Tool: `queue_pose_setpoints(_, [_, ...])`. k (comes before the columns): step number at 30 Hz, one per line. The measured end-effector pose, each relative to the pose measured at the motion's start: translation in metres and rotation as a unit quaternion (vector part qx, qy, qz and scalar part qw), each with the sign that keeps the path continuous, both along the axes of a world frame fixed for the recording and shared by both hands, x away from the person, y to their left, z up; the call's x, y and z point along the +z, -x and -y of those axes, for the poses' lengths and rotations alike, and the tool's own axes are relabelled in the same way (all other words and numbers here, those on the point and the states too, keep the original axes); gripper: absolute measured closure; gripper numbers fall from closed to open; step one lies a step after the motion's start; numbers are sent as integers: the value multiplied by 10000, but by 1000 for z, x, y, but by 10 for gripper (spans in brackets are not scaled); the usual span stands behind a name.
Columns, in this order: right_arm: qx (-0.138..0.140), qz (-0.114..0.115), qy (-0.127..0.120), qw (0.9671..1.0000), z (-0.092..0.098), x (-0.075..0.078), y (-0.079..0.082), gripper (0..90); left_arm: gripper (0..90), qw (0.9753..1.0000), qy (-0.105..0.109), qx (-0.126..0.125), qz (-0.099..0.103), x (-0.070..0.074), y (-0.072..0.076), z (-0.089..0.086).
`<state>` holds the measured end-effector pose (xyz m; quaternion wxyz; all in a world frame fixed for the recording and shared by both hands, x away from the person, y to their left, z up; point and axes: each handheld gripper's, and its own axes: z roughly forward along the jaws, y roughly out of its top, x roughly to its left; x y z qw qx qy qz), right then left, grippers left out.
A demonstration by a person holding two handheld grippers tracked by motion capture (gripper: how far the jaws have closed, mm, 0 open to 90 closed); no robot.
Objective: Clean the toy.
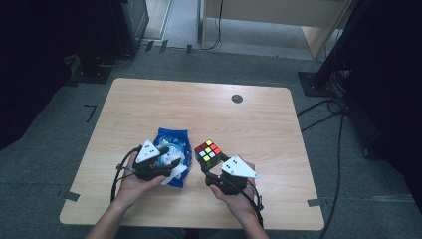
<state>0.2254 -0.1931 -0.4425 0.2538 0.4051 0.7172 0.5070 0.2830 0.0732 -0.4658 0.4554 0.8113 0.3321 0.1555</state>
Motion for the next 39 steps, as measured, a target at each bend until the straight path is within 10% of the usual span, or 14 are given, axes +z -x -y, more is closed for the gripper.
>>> queue_pose_setpoints(17, [383,-210,-20,9990,-20,-4,-2,347,302,9963,152,-575,617,8,23,12])
queue_pose_setpoints(23, [531,-338,-213,9978,-18,10,-1,347,210,9910,-273,-658,1131,4,31,21])
queue_pose_setpoints(30, [772,-784,-497,9927,-23,19,-1,347,167,9824,-274,-611,1741,5,37,26])
queue_pose_setpoints(39, [1171,-1435,-624,9807,-20,29,-9,346,163,9777,-172,-823,1926,5,39,26])
